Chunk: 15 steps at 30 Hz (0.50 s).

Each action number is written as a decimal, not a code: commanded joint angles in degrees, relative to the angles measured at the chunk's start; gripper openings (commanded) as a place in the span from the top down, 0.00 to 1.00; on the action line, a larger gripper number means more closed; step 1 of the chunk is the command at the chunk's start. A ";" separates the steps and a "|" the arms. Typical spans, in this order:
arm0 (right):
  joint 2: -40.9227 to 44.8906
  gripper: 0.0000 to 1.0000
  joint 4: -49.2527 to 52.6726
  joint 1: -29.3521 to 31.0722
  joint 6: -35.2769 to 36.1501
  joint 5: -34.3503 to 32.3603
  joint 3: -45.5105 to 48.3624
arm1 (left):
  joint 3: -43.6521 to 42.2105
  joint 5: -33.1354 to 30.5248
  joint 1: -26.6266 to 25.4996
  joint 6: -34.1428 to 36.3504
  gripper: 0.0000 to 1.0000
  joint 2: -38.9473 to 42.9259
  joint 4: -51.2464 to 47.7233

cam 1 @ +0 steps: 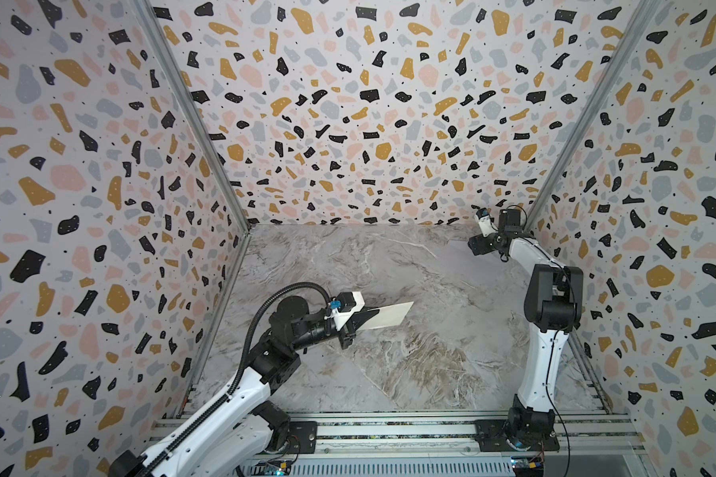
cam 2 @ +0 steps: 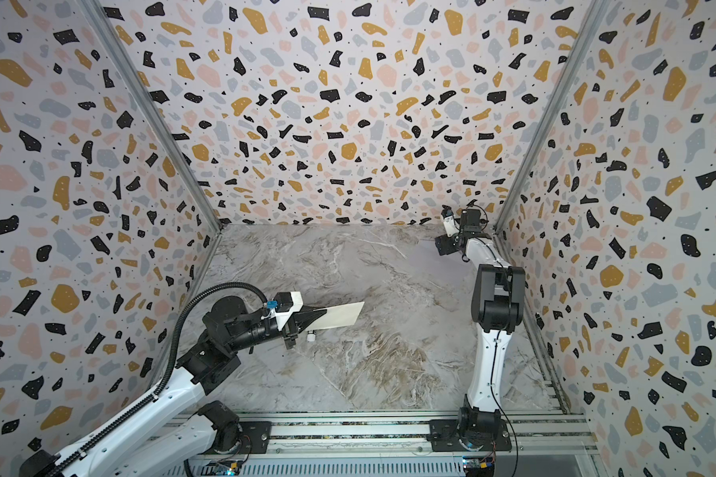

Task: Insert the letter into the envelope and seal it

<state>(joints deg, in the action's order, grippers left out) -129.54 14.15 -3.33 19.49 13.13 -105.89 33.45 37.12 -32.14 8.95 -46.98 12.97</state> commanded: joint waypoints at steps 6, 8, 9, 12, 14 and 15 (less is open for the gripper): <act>-5.30 0.30 9.30 -2.02 1.80 5.65 -9.78 | 1.01 -0.74 0.30 2.31 1.00 -0.05 -1.69; -5.73 0.35 9.23 -2.67 1.14 6.01 -9.84 | 1.07 -0.76 0.32 2.31 1.00 -0.12 -1.49; -5.98 0.38 9.23 -3.02 0.80 6.58 -9.85 | 1.13 -0.82 0.32 2.33 1.00 -0.19 -1.64; -6.48 0.46 9.49 -3.93 0.14 8.73 -9.78 | 1.33 -0.81 0.30 2.33 1.00 -0.39 -1.83; -6.85 0.57 9.58 -4.30 -0.20 10.18 -9.61 | 1.41 -0.90 0.26 2.45 1.00 -0.48 -1.81; -7.03 0.62 9.58 -4.48 -0.46 10.93 -9.53 | 1.50 -1.00 0.32 2.36 1.00 -0.55 -1.81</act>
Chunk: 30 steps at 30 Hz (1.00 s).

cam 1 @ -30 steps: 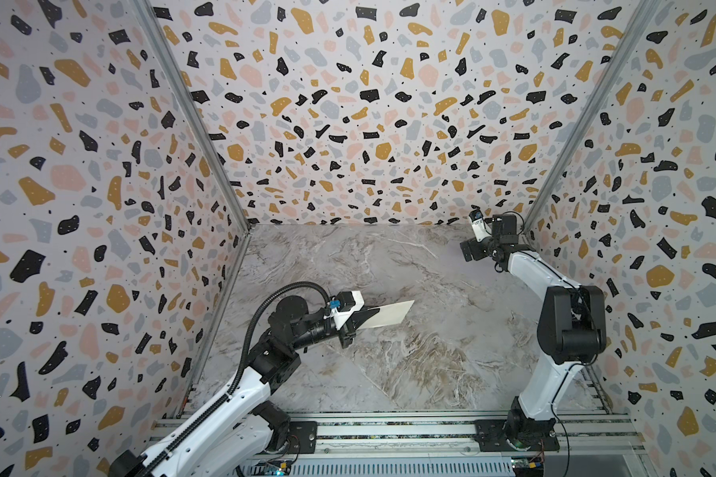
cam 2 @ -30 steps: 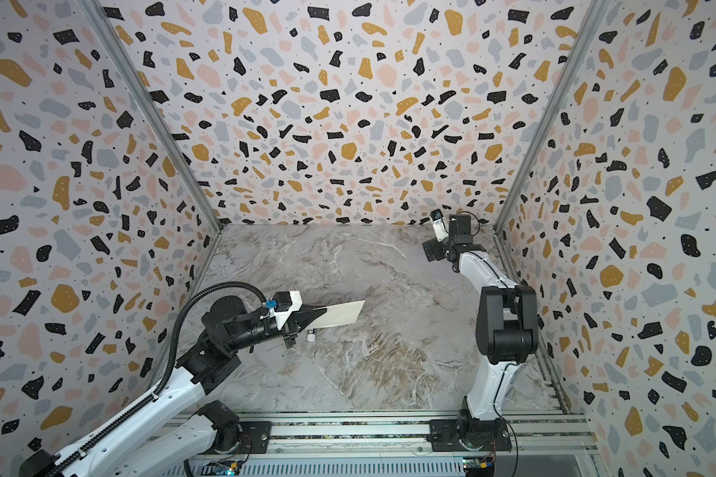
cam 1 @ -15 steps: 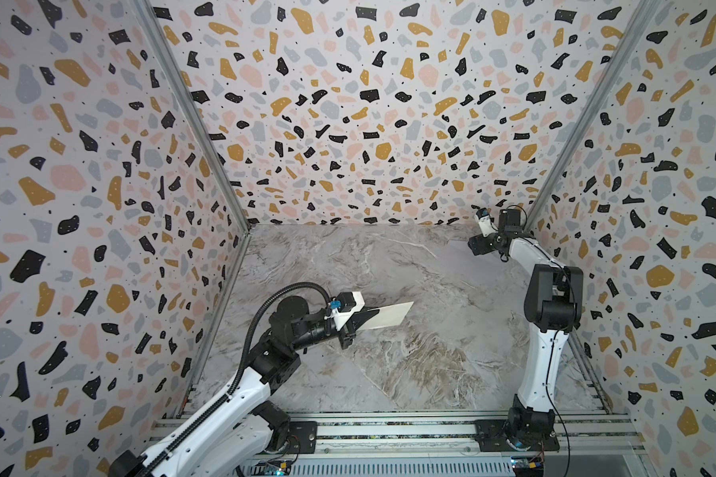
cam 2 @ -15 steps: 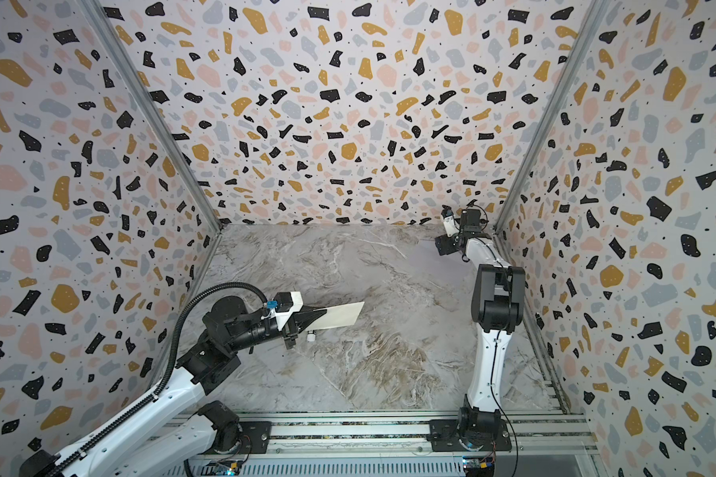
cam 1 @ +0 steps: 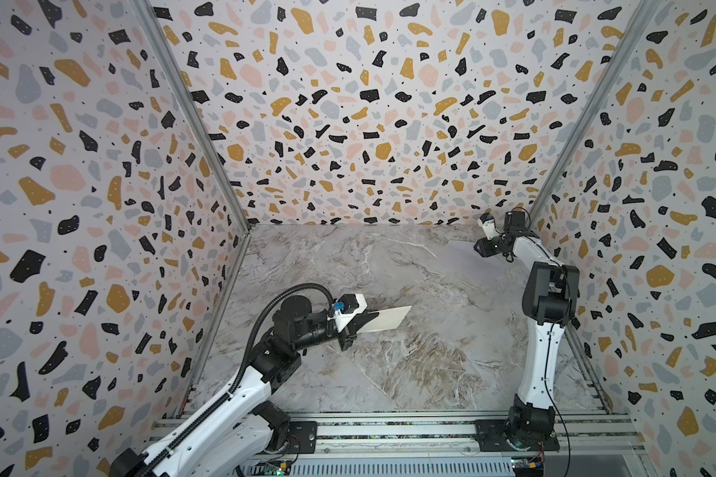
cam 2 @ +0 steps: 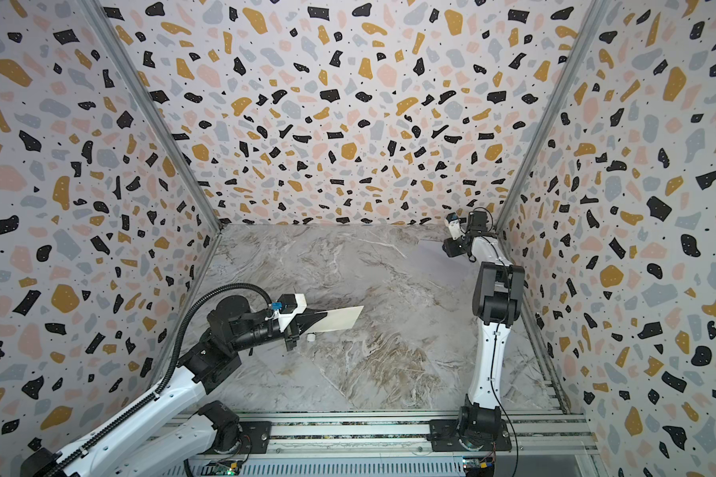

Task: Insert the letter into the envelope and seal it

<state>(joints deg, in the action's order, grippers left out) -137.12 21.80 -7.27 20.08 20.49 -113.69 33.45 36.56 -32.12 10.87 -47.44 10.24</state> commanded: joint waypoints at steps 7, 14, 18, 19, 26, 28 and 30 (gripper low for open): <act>0.35 0.95 2.63 -0.82 -3.19 6.65 -1.54 | 1.70 -0.30 0.22 -0.09 1.00 0.02 0.92; 4.44 1.00 1.27 -0.84 -11.81 12.91 1.62 | 1.36 -0.84 0.28 -2.04 1.00 1.20 2.08; 12.12 1.00 -5.88 -0.76 -21.27 16.91 11.99 | 0.20 -2.00 0.22 -4.88 1.00 2.81 5.94; 14.23 1.00 -8.38 -0.78 -23.72 17.56 15.13 | -0.25 -2.22 0.21 -5.81 1.00 3.37 7.17; 31.00 1.00 -22.90 0.85 -37.53 18.72 39.11 | -1.79 -8.36 0.21 -12.76 1.00 6.01 12.28; 36.05 1.00 -25.76 2.18 -40.38 18.13 45.93 | -0.83 -11.78 0.21 -15.81 1.00 5.90 11.22; 40.79 1.00 -28.56 4.02 -43.22 16.66 52.25 | -0.19 -12.60 0.21 -17.61 1.00 5.55 10.98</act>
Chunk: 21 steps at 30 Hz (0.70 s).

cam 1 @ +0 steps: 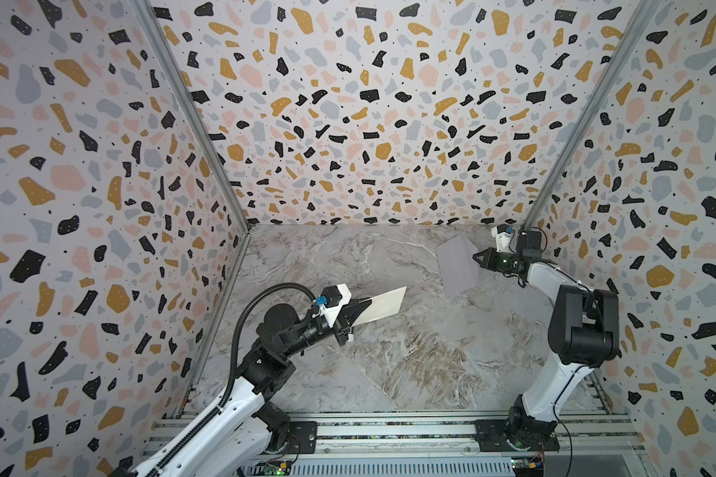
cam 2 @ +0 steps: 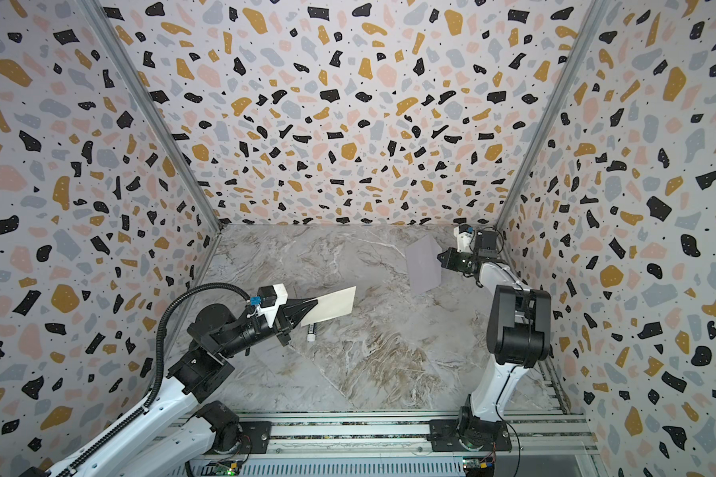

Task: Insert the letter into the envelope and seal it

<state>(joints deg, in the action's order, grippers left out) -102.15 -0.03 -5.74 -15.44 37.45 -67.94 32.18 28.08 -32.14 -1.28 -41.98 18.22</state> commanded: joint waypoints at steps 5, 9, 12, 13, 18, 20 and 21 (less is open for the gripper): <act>16.32 1.00 -17.16 8.59 -16.88 -3.24 20.92 | 1.58 -7.50 0.24 -14.17 1.00 -1.21 4.86; 22.93 1.00 -22.49 14.73 -22.65 -8.39 29.28 | 2.44 -9.03 0.24 -16.86 1.00 -1.86 4.17; 25.65 1.00 -24.97 19.88 -25.09 -12.06 33.29 | 2.09 -9.69 0.24 -18.60 1.00 -1.62 5.14; 25.99 1.00 -25.08 21.30 -25.76 -12.91 34.05 | 2.09 -9.87 0.24 -19.14 1.00 -1.66 5.16; 27.59 1.00 -29.07 25.98 -31.82 -18.24 39.62 | 2.34 -12.01 0.24 -22.54 1.00 -1.98 4.24; 27.79 1.00 -29.53 27.47 -32.70 -20.39 40.85 | 2.12 -12.43 0.23 -23.76 1.00 -2.05 4.88; 27.94 1.00 -29.75 27.92 -33.11 -21.33 41.40 | 1.93 -12.69 0.24 -24.24 1.00 -1.98 5.28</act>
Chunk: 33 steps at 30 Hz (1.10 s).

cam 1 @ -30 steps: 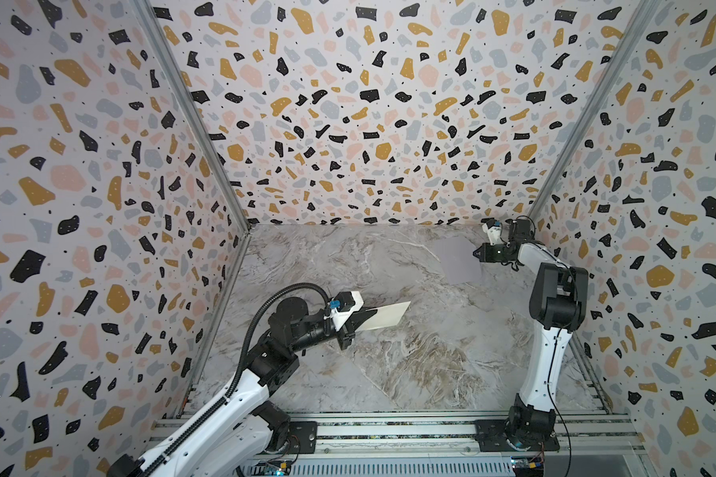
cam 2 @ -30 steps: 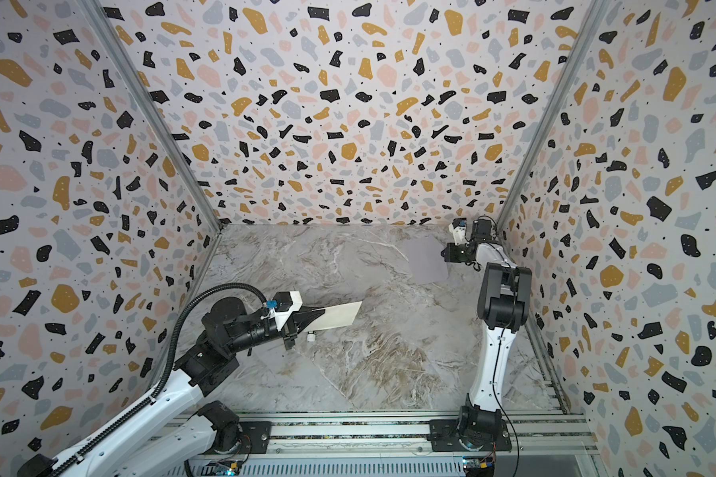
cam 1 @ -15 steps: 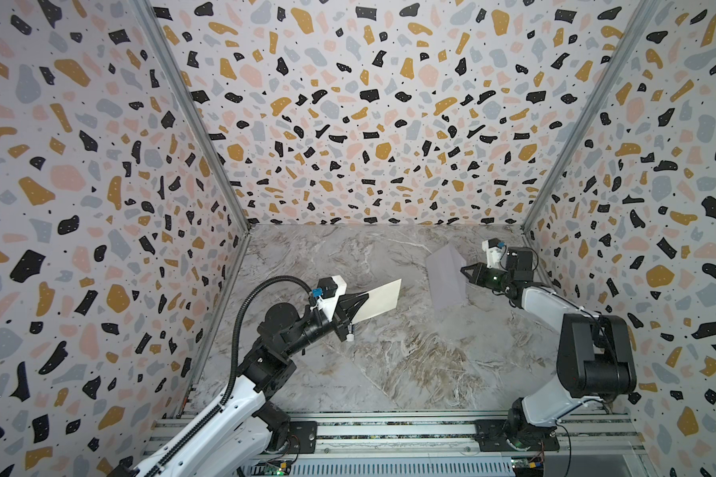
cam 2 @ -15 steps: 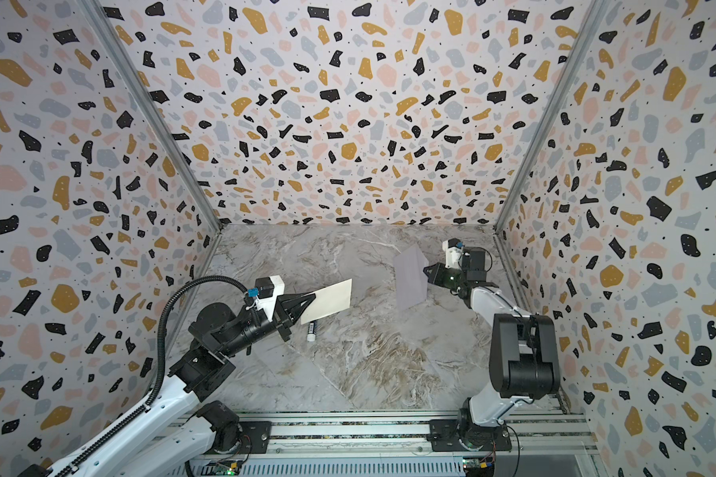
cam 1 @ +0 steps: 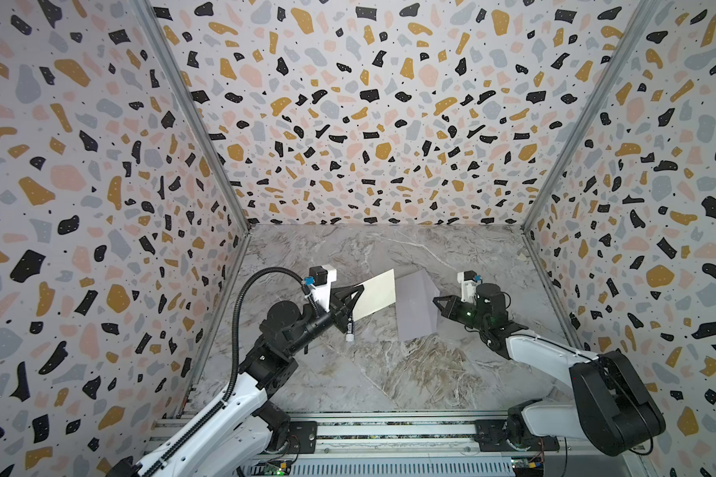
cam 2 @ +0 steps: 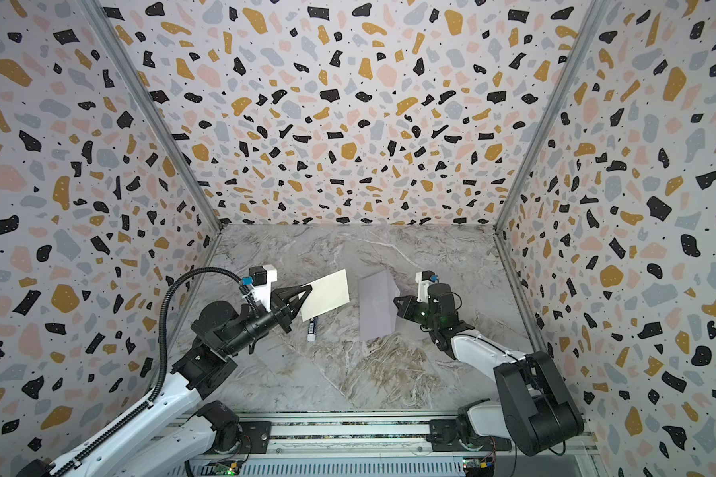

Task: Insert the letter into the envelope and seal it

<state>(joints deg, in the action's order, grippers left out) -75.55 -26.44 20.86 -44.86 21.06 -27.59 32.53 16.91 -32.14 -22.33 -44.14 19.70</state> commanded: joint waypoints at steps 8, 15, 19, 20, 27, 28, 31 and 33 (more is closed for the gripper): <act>-0.61 1.00 -4.58 3.21 -5.27 -8.65 2.87 | 1.13 -2.22 0.24 -5.76 1.00 -0.07 5.69; -4.79 1.00 -5.58 3.61 -4.44 -7.25 1.90 | 0.51 -3.12 0.15 -6.54 1.00 -0.08 6.31; -7.14 1.00 -4.29 3.63 -2.15 -6.38 0.11 | 0.42 -3.52 0.15 -6.86 1.00 -0.16 6.50; -7.50 1.00 -4.24 3.61 -1.81 -6.33 -0.15 | 0.42 -3.74 0.15 -6.79 1.00 -0.16 6.49; -9.91 0.94 -4.26 3.64 -1.84 -6.30 -0.71 | 0.25 -4.91 0.07 -7.44 1.00 -0.58 6.92; -10.04 0.92 -4.33 3.65 -1.93 -6.23 -0.71 | 0.21 -4.95 0.06 -7.61 1.00 -0.66 7.08; -9.97 0.82 -3.99 3.56 -2.05 -6.24 -0.71 | 0.37 -5.15 0.06 -9.57 1.00 -0.86 8.00; -9.06 0.72 -3.40 3.46 -1.83 -6.45 -0.71 | 0.58 -5.45 0.06 -11.64 1.00 -0.79 9.06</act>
<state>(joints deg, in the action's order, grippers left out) -85.95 -30.52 24.18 -47.27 14.76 -26.85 32.53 12.34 -32.14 -31.00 -45.23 23.59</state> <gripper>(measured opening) 0.259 0.047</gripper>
